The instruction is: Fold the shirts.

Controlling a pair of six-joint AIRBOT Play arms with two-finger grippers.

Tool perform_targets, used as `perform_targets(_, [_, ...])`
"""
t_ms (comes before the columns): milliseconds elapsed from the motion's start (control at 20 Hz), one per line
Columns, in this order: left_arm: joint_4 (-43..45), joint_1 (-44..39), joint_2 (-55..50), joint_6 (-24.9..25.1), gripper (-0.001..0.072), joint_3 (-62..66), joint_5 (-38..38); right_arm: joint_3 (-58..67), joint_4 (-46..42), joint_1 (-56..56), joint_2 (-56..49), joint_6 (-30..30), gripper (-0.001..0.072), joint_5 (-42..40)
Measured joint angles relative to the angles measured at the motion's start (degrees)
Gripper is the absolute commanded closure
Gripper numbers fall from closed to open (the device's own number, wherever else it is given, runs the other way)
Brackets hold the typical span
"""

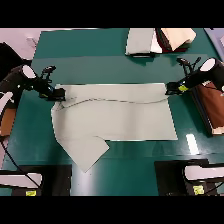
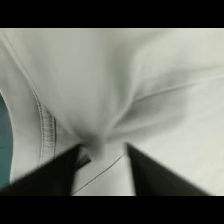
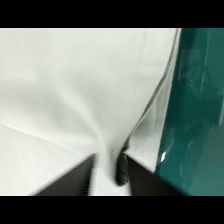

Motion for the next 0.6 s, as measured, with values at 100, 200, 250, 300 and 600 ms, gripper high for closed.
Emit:
perform_targets(100, [0.0, 0.3, 0.7, -0.3, 0.0240, 0.2, -1.2, 0.7, 2.3, -0.7, 0.2, -0.1, 0.0302, 0.3])
perform_targets(200, [0.7, 0.6, 3.3, -0.5, 0.0240, -0.5, -2.5, 0.7, 4.0, -2.0, 1.6, -0.9, 0.0303, 3.2])
perform_targets(250, [1.6, 0.7, 5.4, -0.8, 0.0240, -1.9, -3.2, -0.3, 4.5, -3.0, 2.9, -1.4, 0.0303, 4.6])
perform_targets(300, [2.6, 0.8, 8.1, -1.4, 0.0240, -3.9, -3.8, -2.3, 4.7, -4.4, 4.7, -1.7, 0.0303, 5.9])
perform_targets(600, [5.6, 0.9, 27.0, -6.4, 0.0240, -23.3, -5.1, -22.4, 0.3, -14.8, 17.6, -2.7, 0.0301, 10.6])
